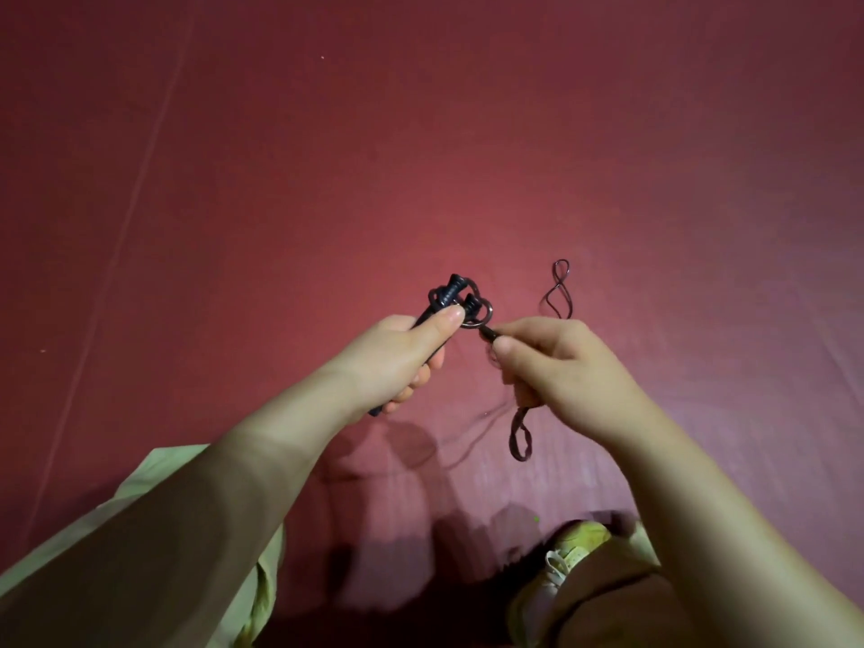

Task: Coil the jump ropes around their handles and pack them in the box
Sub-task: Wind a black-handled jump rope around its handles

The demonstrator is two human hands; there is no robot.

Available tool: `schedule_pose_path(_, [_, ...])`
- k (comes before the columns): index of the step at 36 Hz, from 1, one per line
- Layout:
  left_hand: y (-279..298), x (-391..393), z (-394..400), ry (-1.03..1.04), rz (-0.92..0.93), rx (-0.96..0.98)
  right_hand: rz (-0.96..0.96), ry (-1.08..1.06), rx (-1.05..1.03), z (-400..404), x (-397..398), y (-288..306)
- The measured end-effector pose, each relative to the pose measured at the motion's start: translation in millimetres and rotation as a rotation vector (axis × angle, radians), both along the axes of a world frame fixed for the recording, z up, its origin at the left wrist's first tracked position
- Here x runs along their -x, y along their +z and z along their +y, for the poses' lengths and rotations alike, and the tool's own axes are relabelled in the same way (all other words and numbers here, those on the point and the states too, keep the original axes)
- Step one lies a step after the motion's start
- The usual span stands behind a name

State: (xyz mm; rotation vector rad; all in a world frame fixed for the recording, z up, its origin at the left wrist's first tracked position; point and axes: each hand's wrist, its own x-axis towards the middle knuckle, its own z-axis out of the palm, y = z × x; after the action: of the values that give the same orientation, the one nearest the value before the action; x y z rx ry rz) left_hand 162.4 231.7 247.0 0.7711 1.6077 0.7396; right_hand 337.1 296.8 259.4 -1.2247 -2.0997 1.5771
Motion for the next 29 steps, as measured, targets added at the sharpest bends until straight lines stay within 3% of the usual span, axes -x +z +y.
schedule_pose_path(7, [-12, 1, 1, -0.011, 0.066, 0.058, -0.252, 0.24, -0.129, -5, 3, 0])
schedule_pose_path(15, [-12, -2, 2, -0.098, 0.051, 0.126, -0.187, 0.322, -0.307, -1, -11, 9])
schedule_pose_path(24, [-9, -35, -11, -0.539, -0.081, 0.192, 0.159, 0.213, -0.01, 18, -30, 11])
schedule_pose_path(29, [-4, -30, -16, -0.594, -0.281, 0.131, 0.348, 0.193, 0.266, 24, -27, 2])
